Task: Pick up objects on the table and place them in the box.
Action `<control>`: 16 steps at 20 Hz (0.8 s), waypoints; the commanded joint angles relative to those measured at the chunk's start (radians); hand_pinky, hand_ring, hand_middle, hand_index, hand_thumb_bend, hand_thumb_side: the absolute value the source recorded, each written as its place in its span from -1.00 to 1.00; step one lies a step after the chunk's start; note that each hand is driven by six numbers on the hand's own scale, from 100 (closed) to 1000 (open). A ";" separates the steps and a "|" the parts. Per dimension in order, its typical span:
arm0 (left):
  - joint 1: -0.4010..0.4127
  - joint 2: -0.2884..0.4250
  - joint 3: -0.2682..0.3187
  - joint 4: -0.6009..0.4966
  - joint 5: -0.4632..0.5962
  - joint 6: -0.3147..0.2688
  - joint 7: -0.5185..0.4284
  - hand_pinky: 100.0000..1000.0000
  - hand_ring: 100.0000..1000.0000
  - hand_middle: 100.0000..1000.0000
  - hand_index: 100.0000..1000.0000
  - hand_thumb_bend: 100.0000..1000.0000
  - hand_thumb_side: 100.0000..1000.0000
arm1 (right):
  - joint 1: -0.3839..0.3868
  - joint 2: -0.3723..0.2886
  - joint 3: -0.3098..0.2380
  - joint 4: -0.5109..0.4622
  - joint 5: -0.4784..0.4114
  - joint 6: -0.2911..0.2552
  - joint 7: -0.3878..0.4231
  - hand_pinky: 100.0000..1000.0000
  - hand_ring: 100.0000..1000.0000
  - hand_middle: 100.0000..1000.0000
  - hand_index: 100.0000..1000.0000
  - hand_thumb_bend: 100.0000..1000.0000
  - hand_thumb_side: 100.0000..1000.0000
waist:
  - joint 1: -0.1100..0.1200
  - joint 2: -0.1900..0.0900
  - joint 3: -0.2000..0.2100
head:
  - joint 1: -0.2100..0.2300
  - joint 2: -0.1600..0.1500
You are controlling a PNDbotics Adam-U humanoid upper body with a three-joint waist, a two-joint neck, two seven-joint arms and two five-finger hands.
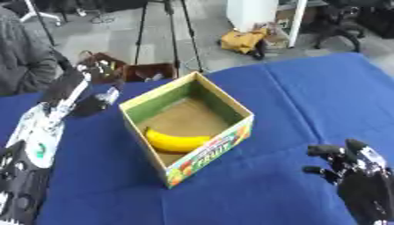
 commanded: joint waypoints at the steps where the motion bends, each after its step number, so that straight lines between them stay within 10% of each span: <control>1: 0.038 -0.014 -0.020 -0.096 0.051 0.046 0.051 0.37 0.34 0.32 0.49 -0.76 0.98 | -0.011 -0.008 -0.008 -0.016 -0.001 0.000 -0.003 0.34 0.95 0.24 0.36 -1.00 1.00 | -0.007 -0.013 0.004 | 0.001 -0.006; 16: 0.342 -0.076 -0.141 -0.413 0.260 0.231 0.158 0.32 0.27 0.26 0.45 -0.89 1.00 | -0.010 -0.008 -0.006 -0.016 -0.003 0.001 -0.002 0.34 0.95 0.24 0.36 -1.00 1.00 | -0.011 -0.016 0.006 | 0.033 0.016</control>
